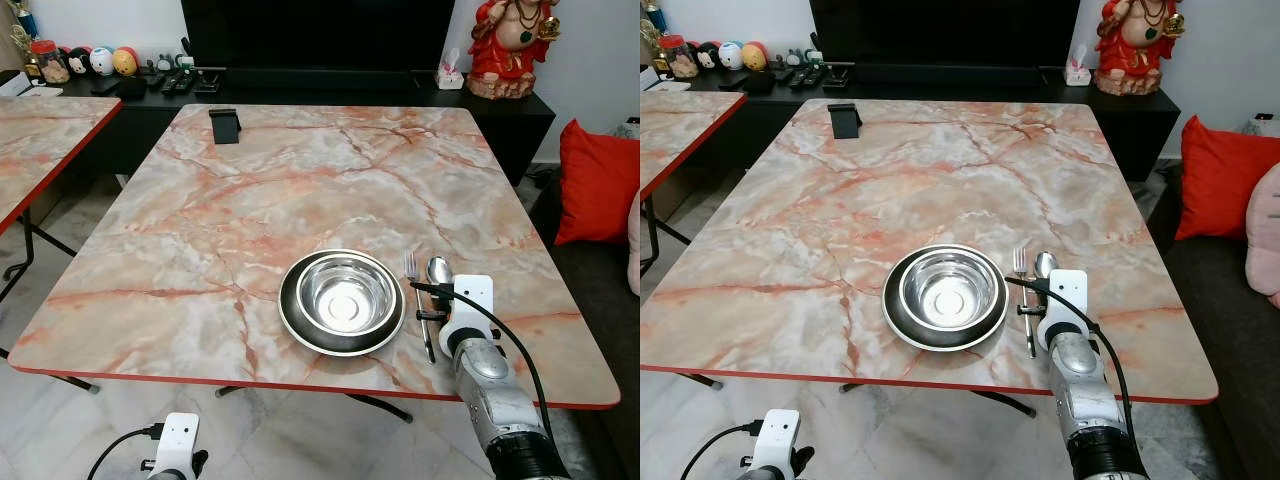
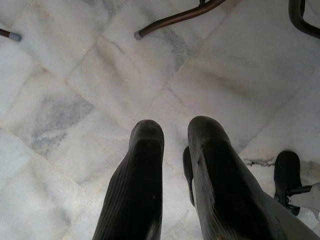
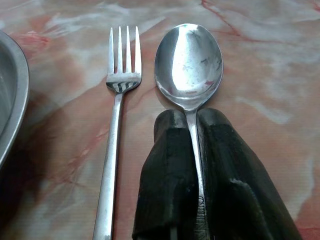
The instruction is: Setting the table
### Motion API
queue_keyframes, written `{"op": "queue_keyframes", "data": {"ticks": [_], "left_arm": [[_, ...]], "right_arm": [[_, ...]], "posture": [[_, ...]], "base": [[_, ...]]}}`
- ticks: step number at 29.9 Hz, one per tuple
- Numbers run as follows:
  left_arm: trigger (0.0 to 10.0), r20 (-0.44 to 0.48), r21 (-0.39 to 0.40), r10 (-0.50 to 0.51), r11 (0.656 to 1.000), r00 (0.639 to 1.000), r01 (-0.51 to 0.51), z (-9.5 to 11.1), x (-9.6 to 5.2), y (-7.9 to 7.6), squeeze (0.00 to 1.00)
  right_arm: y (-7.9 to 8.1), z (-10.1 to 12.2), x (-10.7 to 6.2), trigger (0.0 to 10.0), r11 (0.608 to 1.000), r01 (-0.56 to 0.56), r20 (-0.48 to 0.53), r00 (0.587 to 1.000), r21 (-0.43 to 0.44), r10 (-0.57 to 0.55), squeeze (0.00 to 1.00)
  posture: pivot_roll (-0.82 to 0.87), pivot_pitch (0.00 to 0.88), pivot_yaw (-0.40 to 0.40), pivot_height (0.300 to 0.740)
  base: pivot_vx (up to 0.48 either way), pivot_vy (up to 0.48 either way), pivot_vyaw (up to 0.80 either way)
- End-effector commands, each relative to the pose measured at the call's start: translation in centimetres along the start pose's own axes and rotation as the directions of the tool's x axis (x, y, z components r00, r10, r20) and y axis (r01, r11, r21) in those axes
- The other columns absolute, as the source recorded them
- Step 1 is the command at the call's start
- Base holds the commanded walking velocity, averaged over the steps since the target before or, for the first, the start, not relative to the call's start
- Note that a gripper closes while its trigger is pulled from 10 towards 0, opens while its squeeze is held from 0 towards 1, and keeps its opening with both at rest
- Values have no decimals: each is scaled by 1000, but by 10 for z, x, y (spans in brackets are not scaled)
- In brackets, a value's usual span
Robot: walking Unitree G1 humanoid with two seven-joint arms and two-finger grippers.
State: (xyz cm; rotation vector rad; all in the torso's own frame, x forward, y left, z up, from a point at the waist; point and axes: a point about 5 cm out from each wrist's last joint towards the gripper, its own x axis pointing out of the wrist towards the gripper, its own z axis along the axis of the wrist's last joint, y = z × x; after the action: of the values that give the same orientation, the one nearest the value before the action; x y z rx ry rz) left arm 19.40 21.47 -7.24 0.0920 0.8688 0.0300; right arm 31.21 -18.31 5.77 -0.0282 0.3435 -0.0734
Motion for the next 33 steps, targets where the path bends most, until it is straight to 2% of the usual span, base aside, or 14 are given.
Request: {"op": "queue_keyframes", "data": {"ticks": [1, 8, 9, 11, 12, 17, 27, 28, 29, 30, 33], "left_arm": [[10000, -9, 8, -1, 1000, 1000, 1, -3, -1, 1, 0], [10000, -9, 8, -1, 1000, 1000, 1, -2, -1, 1, 0], [10000, -8, 8, -1, 1000, 1000, 1, -2, -1, 1, 0], [10000, -8, 7, -1, 1000, 1000, 1, -2, -1, 1, 0], [10000, -8, 7, -1, 1000, 1000, 1, -2, -1, 1, 0], [10000, -8, 8, -2, 1000, 1000, 2, -3, -1, 1, 0], [10000, -8, 10, -2, 1000, 1000, 2, -2, -1, 1, 0], [10000, -8, 10, -1, 1000, 1000, 1, -2, -1, 1, 0], [10000, -7, 10, 0, 1000, 1000, 0, -2, -1, 1, 0], [10000, -7, 9, 0, 1000, 1000, 0, -2, -1, 1, 0], [10000, -7, 8, 2, 1000, 1000, -2, -2, -1, 1, 0]], "right_arm": [[4, -9, 0, 10000, 1000, -11, -53, 999, 4, 11, 443], [4, -9, 0, 10000, 1000, -13, -54, 998, 2, 14, 447], [4, -9, 0, 10000, 1000, -14, -54, 998, 3, 14, 490], [5, -9, 0, 10000, 1000, -15, -54, 998, 6, 15, 855], [5, -9, 0, 10000, 1000, -14, -55, 998, 6, 15, 875], [5, -9, 0, 10000, 1000, -17, -56, 998, 8, 17, 882], [7, -8, 1, 10000, 1000, -18, -55, 998, 10, 19, 812], [7, -8, 1, 10000, 1000, -16, -50, 999, 9, 17, 475], [6, -7, 0, 10000, 1000, -12, -43, 999, 9, 12, 82], [6, -6, 0, 10000, 1000, -7, -32, 999, 9, 8, 0], [6, -2, 1, 10000, 1000, -6, -1, 1000, 15, 6, 0]], "posture": [[-4, 0, 6, 740], [-3, 0, 6, 740], [-3, 0, 5, 740], [-4, 0, 5, 740], [-4, 0, 5, 740], [-4, 0, 5, 740], [-1, 0, 4, 740], [-1, 0, 5, 740], [-1, 0, 5, 740], [-1, 0, 5, 740], [-3, 0, 6, 740]], "base": [[0, 0, 0], [0, 0, 0], [0, 0, 0], [0, 0, 0], [0, 0, 0], [0, 0, 0], [0, 0, 0], [0, 0, 0], [0, 0, 0], [0, 0, 0], [0, 0, 0]]}}
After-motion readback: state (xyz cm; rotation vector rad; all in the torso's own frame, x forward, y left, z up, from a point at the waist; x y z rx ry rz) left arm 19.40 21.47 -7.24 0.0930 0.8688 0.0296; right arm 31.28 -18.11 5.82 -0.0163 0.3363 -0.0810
